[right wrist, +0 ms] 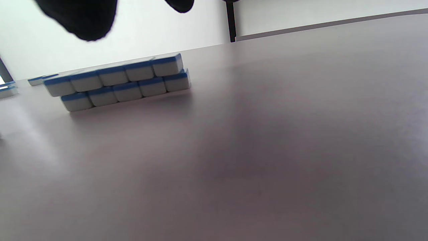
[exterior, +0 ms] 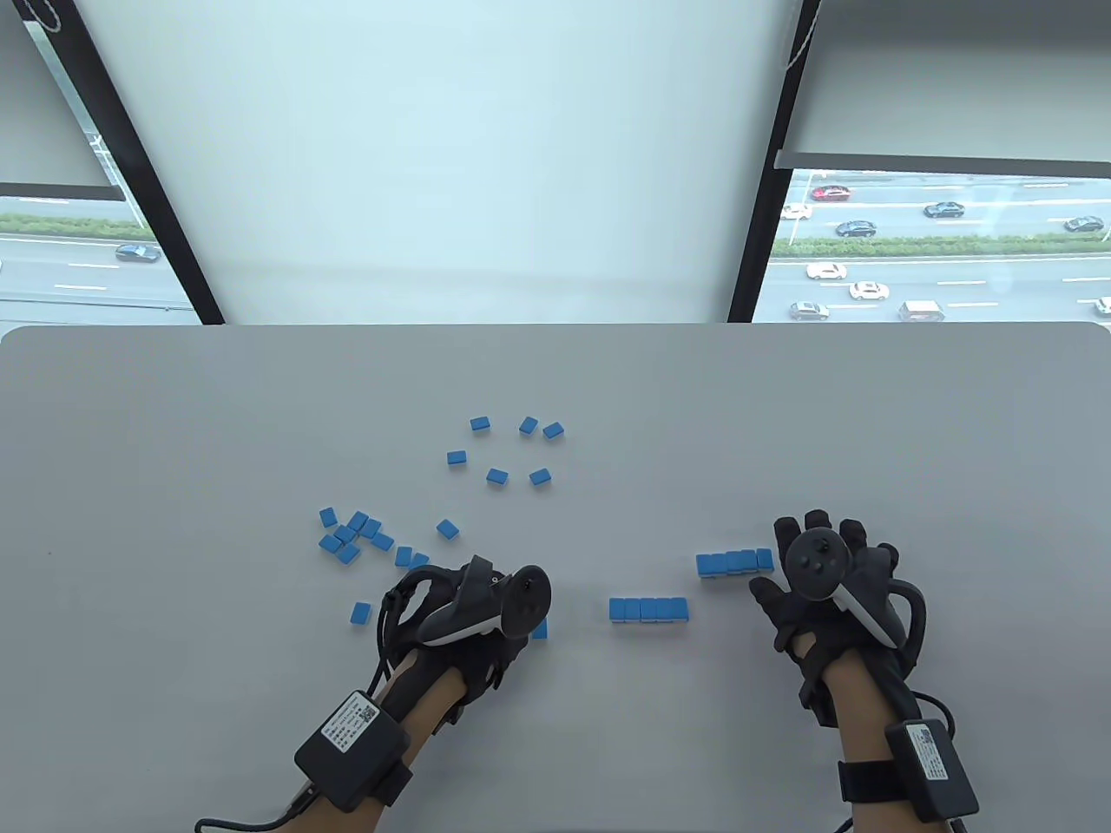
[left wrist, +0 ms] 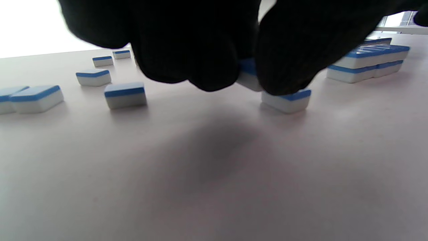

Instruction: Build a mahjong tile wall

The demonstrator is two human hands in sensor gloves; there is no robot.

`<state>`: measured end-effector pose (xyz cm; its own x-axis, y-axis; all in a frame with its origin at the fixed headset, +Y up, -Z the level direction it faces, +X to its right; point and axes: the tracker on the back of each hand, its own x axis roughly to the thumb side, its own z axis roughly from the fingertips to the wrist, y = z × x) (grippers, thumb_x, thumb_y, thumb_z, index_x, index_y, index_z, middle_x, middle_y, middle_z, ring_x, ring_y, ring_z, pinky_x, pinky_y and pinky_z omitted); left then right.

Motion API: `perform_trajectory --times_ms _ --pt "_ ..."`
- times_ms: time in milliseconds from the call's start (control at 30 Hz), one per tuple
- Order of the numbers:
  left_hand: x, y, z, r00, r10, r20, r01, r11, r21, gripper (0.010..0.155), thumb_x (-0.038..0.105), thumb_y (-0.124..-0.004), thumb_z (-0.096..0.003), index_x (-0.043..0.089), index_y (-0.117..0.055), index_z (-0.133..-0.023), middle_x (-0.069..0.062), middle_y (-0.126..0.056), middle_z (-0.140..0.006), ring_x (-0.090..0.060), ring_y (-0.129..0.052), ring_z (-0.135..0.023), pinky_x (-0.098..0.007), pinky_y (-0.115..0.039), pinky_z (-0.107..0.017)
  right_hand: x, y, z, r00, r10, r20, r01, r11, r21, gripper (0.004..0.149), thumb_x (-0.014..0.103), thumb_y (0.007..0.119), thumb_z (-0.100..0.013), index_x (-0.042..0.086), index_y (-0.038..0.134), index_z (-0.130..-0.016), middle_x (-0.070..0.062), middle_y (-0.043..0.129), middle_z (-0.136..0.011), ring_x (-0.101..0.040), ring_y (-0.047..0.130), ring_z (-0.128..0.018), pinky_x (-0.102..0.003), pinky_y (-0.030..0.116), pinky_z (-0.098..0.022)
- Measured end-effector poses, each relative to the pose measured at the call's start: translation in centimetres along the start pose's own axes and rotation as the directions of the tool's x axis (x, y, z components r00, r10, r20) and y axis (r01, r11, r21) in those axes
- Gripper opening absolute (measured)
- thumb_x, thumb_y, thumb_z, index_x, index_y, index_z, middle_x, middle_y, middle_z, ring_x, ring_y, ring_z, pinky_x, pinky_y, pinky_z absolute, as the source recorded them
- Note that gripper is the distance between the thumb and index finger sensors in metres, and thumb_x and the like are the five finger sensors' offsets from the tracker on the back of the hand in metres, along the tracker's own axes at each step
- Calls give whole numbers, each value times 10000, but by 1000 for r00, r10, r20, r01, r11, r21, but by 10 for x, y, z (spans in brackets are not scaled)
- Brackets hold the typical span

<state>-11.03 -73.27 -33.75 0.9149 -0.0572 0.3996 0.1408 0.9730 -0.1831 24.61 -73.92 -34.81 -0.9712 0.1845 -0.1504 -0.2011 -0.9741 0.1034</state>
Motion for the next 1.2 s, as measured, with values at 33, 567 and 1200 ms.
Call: perform_trajectory --times_ms 33,567,1200 --pt "0 -1 -1 1000 -3 -1 3 1000 -4 625 453 -900 -389 158 -769 -924 -39 -891 -848 -262 -891 -727 -591 -712 -620 0 0 0 1000 1 0 -1 1000 0 789 621 688 -402 343 341 -1054 -7 204 -1137 -423 146 -1003 -655 105 -642" --pt "5 -10 -6 999 -30 16 31 999 -14 632 479 -894 -389 175 -771 -929 -31 -883 -853 -255 -876 -736 -580 -695 -634 0 0 0 1000 4 1 -4 1000 -2 789 619 690 -402 341 342 -1054 -7 205 -1137 -423 146 -1003 -655 105 -642" --pt "-61 16 12 991 62 -114 -50 993 106 649 520 -876 -390 291 -725 -978 19 -821 -974 -238 -875 -768 -558 -698 -647 0 0 0 1000 -5 7 5 1000 -6 792 619 689 -402 338 339 -1054 -10 205 -1137 -424 149 -1003 -655 108 -642"
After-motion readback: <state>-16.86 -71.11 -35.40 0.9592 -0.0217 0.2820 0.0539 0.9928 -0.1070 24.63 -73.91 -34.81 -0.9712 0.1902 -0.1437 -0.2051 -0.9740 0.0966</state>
